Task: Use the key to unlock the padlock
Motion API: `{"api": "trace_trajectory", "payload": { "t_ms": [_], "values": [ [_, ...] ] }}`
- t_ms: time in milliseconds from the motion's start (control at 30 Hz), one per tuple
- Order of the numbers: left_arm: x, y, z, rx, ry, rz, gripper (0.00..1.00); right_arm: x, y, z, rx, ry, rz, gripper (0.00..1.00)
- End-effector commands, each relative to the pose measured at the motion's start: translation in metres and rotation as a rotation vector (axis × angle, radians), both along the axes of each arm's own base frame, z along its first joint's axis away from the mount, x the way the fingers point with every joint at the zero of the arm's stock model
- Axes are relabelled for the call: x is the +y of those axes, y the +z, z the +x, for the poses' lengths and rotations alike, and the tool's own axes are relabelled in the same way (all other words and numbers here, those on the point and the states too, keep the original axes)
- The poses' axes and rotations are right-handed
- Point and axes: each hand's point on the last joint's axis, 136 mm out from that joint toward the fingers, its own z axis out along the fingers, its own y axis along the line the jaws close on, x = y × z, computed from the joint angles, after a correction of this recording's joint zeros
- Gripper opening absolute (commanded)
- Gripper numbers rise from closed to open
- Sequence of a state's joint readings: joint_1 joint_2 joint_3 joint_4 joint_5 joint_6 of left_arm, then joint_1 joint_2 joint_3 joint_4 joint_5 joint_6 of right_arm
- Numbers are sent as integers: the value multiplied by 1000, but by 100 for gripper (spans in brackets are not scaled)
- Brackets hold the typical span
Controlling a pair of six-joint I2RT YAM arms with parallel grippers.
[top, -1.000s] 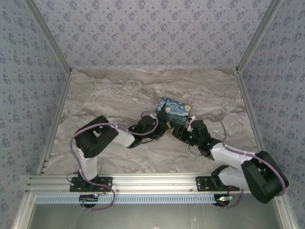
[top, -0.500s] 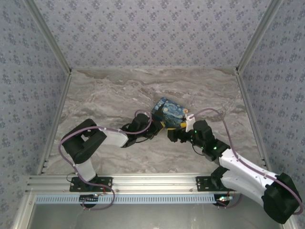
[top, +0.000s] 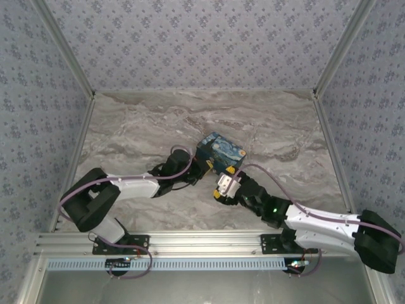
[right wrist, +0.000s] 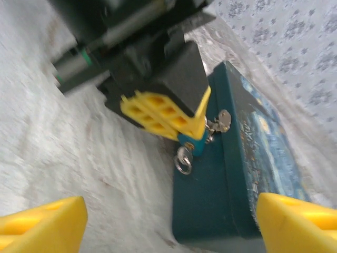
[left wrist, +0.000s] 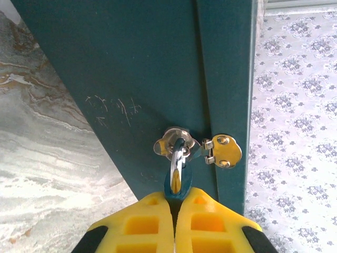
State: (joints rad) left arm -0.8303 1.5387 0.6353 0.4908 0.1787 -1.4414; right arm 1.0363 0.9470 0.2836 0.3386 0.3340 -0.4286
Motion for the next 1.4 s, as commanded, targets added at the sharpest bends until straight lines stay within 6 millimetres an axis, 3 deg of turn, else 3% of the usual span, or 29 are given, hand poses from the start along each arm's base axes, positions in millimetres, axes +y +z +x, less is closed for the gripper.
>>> {"api": "trace_trajectory", "payload": {
  "t_ms": [0,267,633,867,1133,1367],
  "values": [
    [0,21,4,-17,12,-30,0,-12,15,21,-183,-102,-83,77],
    [-3,29,3,6,18,-64,0,3,11,30,-245,-91,-152,58],
    [-9,31,6,17,13,-83,0,24,2,35,-228,-60,-136,49],
    [-11,33,7,13,12,-90,0,27,-1,40,-220,-65,-116,42],
    [-11,33,7,14,12,-91,0,23,-1,46,-209,-92,-102,27],
    [-12,34,7,12,11,-93,0,24,-5,47,-199,-98,-109,21]
  ]
}}
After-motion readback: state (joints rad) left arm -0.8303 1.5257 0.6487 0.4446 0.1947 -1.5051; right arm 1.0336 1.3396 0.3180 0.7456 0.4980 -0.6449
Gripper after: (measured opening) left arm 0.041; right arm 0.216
